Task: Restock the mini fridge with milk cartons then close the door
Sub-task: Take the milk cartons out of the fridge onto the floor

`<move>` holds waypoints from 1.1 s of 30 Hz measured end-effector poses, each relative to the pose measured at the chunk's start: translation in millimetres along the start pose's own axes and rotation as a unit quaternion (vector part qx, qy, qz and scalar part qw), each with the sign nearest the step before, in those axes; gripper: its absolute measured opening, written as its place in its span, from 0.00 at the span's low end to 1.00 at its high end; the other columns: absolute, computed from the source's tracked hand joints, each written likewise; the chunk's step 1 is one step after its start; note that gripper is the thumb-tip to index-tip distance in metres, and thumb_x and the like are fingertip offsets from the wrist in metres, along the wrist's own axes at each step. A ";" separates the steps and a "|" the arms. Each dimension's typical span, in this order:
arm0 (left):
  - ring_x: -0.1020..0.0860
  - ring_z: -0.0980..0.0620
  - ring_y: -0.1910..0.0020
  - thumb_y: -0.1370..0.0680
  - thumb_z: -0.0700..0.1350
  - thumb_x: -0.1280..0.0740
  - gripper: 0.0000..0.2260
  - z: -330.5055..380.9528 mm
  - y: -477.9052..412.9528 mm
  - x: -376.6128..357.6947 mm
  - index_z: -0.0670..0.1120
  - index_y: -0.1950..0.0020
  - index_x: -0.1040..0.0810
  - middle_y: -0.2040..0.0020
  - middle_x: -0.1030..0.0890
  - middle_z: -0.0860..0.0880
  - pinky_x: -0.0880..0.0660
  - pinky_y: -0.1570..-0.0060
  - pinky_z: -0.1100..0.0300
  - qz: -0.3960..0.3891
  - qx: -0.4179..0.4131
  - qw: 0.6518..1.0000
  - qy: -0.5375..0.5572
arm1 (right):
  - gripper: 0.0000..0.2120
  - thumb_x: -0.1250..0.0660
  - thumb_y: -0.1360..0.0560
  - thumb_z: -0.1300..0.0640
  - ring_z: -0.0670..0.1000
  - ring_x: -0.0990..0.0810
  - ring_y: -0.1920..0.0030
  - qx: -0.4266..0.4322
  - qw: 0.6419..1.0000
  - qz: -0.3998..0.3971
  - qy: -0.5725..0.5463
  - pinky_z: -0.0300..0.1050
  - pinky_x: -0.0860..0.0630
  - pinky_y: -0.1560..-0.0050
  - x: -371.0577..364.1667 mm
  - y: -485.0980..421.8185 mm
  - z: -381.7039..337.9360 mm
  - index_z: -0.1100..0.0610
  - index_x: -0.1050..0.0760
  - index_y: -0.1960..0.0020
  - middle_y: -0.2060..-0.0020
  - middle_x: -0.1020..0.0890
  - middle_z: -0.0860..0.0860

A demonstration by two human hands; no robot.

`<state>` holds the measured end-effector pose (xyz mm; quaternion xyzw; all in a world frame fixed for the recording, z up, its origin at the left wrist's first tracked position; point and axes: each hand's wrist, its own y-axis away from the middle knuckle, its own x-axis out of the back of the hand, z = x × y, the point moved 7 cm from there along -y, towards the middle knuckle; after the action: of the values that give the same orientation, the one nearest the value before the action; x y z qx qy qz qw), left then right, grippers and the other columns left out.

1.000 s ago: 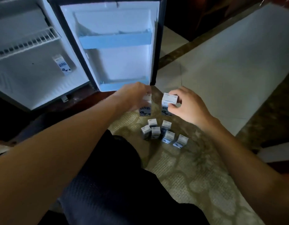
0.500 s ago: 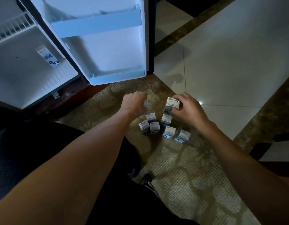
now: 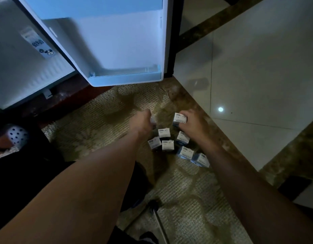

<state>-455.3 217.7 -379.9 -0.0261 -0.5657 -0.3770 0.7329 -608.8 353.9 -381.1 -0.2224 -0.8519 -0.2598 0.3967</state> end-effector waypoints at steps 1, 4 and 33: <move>0.24 0.49 0.54 0.23 0.48 0.28 0.14 -2.3 -0.6 -6.4 0.48 0.40 0.25 0.48 0.22 0.48 0.24 0.58 0.53 -0.001 0.003 1.000 0.001 | 0.17 0.29 0.29 0.61 0.52 0.22 0.48 -0.011 1.000 -0.012 -0.008 0.50 0.24 0.50 -8.5 -2.8 4.3 0.53 0.19 0.41 0.47 0.22 0.52; 0.23 0.47 0.49 0.22 0.44 0.30 0.13 -3.0 -1.4 -24.5 0.47 0.39 0.25 0.43 0.21 0.46 0.24 0.56 0.50 -0.013 0.002 1.000 -0.006 | 0.19 0.29 0.29 0.63 0.53 0.21 0.47 -0.032 0.999 -0.042 -0.008 0.53 0.22 0.45 -27.6 -8.8 15.3 0.53 0.20 0.39 0.45 0.20 0.53; 0.32 0.46 0.30 0.22 0.52 0.33 0.22 37.1 18.9 152.5 0.50 0.28 0.30 0.30 0.27 0.48 0.35 0.31 0.49 -0.007 -0.195 0.949 -0.246 | 0.25 0.35 0.21 0.56 0.51 0.33 0.28 0.087 0.996 -0.001 0.013 0.47 0.35 0.29 79.4 22.6 -132.5 0.53 0.32 0.25 0.28 0.29 0.49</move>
<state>-462.8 168.6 -229.8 -0.2564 -0.6437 -0.4674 0.5491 -567.8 303.0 -239.4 -0.1831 -0.8661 -0.1877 0.4256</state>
